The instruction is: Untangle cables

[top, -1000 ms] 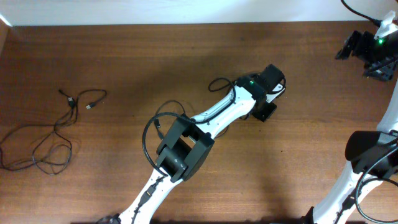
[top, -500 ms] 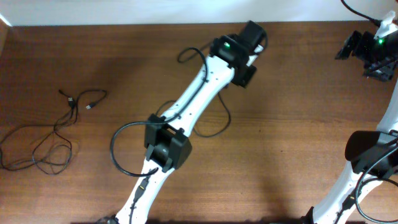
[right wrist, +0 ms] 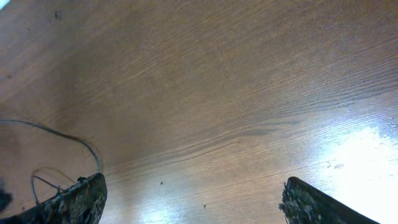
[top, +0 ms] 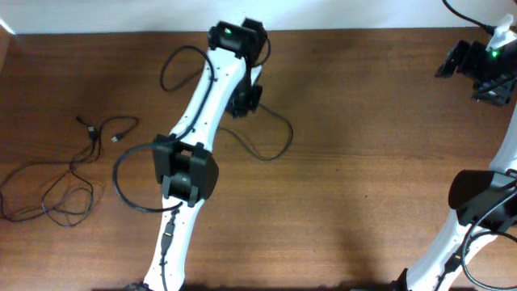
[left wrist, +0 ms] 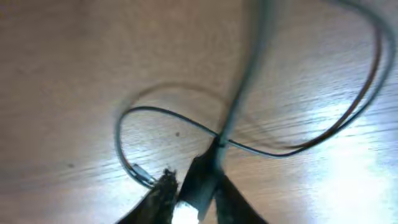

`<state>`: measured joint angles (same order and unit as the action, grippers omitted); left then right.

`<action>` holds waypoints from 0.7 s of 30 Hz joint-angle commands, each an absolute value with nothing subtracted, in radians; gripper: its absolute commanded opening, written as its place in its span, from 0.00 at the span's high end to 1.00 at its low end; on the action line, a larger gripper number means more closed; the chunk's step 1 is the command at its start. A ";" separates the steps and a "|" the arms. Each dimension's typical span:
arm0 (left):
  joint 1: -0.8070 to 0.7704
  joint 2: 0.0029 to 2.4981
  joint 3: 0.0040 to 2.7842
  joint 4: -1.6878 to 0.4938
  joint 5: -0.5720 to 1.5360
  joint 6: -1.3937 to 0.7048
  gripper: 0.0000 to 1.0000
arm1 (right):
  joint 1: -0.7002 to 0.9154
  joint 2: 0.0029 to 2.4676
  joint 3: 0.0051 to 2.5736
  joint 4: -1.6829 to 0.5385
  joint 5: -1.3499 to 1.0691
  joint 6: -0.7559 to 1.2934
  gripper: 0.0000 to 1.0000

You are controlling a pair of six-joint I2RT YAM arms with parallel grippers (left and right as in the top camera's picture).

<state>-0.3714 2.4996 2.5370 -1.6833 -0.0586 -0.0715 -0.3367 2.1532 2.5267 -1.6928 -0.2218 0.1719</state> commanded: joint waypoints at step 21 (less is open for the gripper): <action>-0.365 1.993 2.429 -1.454 0.038 -0.025 0.01 | -0.332 2.135 2.536 -1.699 -0.223 0.134 0.08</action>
